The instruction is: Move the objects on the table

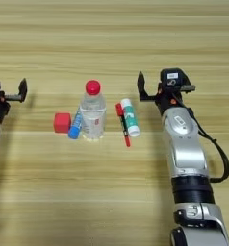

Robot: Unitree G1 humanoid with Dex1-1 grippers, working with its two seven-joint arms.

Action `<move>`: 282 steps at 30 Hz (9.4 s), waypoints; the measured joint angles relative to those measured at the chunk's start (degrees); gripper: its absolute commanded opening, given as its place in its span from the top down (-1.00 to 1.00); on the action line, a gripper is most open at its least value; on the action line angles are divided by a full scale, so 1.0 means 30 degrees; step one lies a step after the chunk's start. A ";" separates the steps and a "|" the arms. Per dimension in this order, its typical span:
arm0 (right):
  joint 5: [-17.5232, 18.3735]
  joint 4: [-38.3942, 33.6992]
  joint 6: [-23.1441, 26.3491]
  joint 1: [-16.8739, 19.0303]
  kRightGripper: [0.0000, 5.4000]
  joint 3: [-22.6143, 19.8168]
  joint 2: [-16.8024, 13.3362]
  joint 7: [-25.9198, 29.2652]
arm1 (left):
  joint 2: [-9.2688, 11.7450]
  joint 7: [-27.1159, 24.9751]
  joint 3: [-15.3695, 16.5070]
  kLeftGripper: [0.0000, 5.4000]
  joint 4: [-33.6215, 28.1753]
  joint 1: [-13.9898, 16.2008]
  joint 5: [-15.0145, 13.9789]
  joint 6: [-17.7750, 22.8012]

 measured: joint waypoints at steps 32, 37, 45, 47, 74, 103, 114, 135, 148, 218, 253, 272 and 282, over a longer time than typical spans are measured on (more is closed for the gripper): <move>0.2965 -0.6132 -0.3059 0.2117 -1.00 0.2695 0.1527 0.4667 | 0.0060 -0.0004 0.0000 -0.99 0.0432 -0.0011 0.0001 -0.0173; 0.3051 -0.6644 -0.3041 0.2760 -1.00 0.3814 0.1601 0.5447 | 0.0070 -0.0006 0.0000 -0.99 0.0548 -0.0014 0.0002 -0.0322; 0.2921 -0.7438 -0.3027 0.3525 -1.00 0.5386 0.1565 0.6357 | 0.0093 -0.0013 0.0002 -0.99 0.0712 -0.0049 0.0002 -0.0415; 0.2471 -0.6953 -0.3032 0.3558 -1.00 0.5609 0.1641 0.6239 | 0.0095 -0.0021 0.0002 -0.99 0.0760 -0.0064 0.0001 -0.0420; -0.1174 -0.2686 -0.2111 0.3269 -0.79 0.7237 0.2055 0.4989 | 0.0140 -0.0158 0.0028 -1.00 0.0807 -0.0125 -0.0011 -0.0437; 0.0469 -0.3775 -0.1355 0.3232 -0.21 0.5216 0.2622 0.4453 | 0.0139 -0.0147 0.0013 -1.00 0.0837 -0.0129 0.0012 -0.0439; 0.1484 -0.4172 -0.1374 0.2322 -0.20 0.2020 0.2301 0.2768 | 0.0132 -0.0062 -0.0003 -1.00 0.0869 -0.0138 0.0052 -0.0509; -0.0747 -0.0532 -0.0803 0.1030 -0.20 -0.0437 0.0729 -0.1465 | 0.0109 0.0051 -0.0025 -1.00 0.0866 -0.0141 0.0058 -0.0543; -0.1469 0.0456 -0.0607 0.0862 -0.20 -0.0361 0.0512 -0.2067 | 0.0109 0.0046 -0.0014 -1.00 0.0866 -0.0141 0.0057 -0.0554; 0.0707 -0.5899 0.0378 0.4460 -1.00 0.3099 -0.0248 0.3769 | 0.0078 0.0390 -0.0028 -1.00 0.0990 -0.0228 0.0096 -0.0692; 0.1342 -0.1566 0.3890 0.3631 -1.00 0.2448 0.0174 0.3750 | 0.0069 0.0409 -0.0058 -1.00 0.0937 -0.0238 0.0109 -0.0693; 0.1581 -0.1353 0.4465 0.3410 -1.00 0.2157 0.0360 0.3709 | 0.0070 0.0393 -0.0058 -1.00 0.0874 -0.0238 0.0108 -0.0693; 0.1581 -0.1171 0.4496 0.3190 -1.00 0.1855 0.0486 0.3659 | 0.0070 0.0391 -0.0057 -1.00 0.0870 -0.0238 0.0107 -0.0693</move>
